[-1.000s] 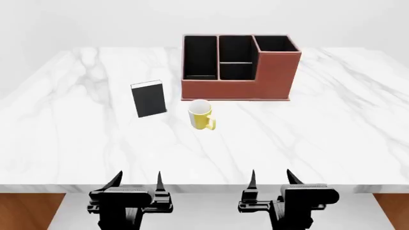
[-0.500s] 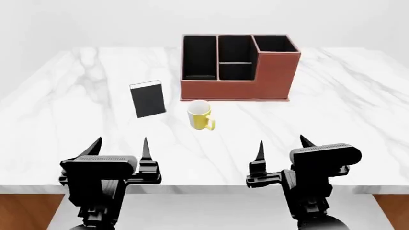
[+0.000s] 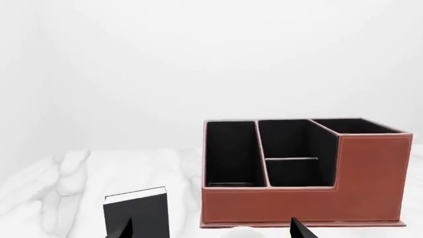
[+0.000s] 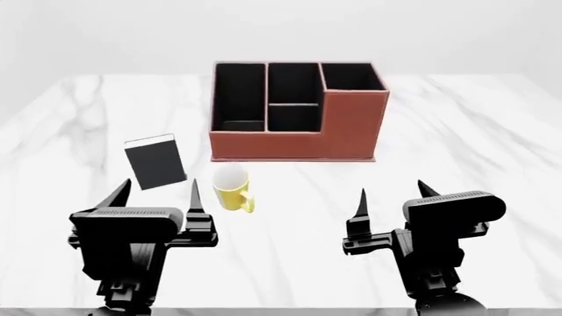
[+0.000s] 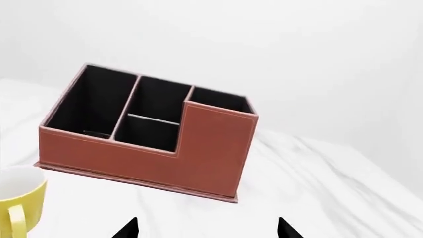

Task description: Pick up the yellow and white mug and place it to the right of the caddy.

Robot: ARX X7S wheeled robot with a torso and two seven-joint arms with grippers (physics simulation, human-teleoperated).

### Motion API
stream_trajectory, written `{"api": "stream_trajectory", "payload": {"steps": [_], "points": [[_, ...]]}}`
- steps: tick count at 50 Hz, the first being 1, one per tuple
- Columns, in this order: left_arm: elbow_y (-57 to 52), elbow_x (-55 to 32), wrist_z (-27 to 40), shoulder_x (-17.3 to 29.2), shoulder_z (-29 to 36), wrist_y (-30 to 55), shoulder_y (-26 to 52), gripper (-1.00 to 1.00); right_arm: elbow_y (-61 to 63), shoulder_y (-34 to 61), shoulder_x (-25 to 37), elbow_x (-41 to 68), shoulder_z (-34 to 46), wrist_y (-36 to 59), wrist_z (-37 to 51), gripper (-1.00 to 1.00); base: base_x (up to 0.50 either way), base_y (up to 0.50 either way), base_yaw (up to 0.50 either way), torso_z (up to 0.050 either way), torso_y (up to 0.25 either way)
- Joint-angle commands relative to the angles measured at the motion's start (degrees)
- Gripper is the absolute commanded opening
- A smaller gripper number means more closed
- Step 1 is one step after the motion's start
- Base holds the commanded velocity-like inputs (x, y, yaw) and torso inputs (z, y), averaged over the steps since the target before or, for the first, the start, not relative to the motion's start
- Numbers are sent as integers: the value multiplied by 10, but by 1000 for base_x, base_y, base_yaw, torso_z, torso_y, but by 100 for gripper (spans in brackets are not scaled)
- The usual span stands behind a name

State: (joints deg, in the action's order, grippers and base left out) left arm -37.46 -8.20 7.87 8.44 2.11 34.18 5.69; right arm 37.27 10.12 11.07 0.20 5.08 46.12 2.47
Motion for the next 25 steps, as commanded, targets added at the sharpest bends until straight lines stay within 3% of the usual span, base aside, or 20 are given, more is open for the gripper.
{"api": "stream_trajectory", "payload": {"steps": [1,25], "points": [[-7,-3,6,7,0,-2,-1,100,0,-1,2,4,4,-1,4,100,500,0,0,0,0],[-20,-5,24,16,7,3,-3,100,-4,-4,4,20,-2,-8,8,100,500,-10,0,0,1]]}}
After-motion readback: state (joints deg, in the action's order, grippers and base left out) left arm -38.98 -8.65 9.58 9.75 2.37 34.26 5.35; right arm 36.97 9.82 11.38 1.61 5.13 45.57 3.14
